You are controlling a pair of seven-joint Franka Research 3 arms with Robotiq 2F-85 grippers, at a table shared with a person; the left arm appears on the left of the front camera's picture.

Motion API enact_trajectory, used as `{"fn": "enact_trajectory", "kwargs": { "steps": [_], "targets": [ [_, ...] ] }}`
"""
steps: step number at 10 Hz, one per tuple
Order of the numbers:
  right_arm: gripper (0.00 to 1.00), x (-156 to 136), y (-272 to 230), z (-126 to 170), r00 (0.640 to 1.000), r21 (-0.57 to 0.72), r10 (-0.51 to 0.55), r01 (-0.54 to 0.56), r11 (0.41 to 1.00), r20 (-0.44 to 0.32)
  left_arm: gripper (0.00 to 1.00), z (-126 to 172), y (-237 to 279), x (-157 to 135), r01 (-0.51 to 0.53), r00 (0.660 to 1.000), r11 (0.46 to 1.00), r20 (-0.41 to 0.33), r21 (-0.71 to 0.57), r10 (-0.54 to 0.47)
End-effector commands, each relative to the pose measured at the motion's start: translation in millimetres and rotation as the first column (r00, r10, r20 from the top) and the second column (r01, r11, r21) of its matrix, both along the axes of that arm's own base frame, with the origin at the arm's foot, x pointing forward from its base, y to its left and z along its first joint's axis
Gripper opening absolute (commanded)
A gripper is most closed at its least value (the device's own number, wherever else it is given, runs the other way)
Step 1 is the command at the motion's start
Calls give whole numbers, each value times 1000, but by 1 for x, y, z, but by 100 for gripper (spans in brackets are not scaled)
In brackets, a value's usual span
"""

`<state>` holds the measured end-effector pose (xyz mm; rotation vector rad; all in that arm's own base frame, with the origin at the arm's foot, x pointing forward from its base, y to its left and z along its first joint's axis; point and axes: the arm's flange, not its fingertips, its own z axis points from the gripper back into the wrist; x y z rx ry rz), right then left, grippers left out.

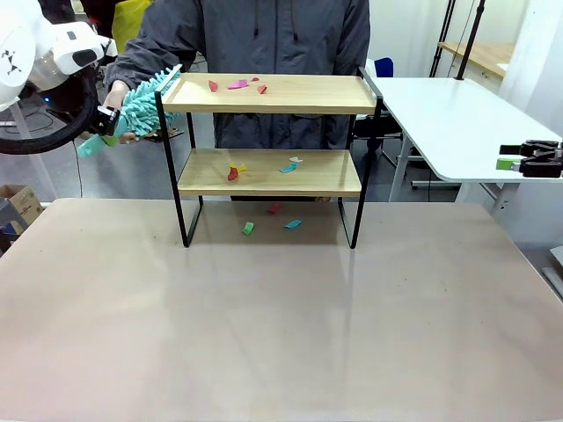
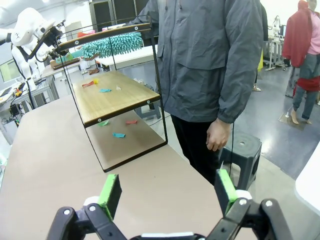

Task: Clean the shelf.
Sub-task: Pick up the Duster handed by the human, then clean the specific section of the Shelf indicated by the human with the Duster.

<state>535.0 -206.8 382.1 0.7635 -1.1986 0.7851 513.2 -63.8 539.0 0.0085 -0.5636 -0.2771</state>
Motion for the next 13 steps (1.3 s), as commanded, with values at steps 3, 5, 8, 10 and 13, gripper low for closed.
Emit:
{"fn": "enact_trajectory", "kwargs": {
  "steps": [3, 5, 8, 10, 13],
  "targets": [
    [100, 1, 2, 2, 1000, -4, 2, -2, 1000, 3, 0, 0, 0, 0, 0, 1000, 1000, 0, 0, 0],
    [100, 1, 2, 2, 1000, -4, 2, -2, 1000, 3, 0, 0, 0, 0, 0, 1000, 1000, 0, 0, 0],
    [100, 1, 2, 2, 1000, -4, 2, -2, 1000, 3, 13, -2, -2, 0, -6, 1000, 1000, -5, -6, 6],
    [100, 1, 2, 2, 1000, -4, 2, -2, 1000, 3, 13, 22, 22, -41, 6, 999, 991, -52, 134, 1],
    [100, 1, 2, 2, 1000, -4, 2, -2, 1000, 3, 13, 52, 50, -114, 124, 978, 920, -201, 372, -51]
  ]
}}
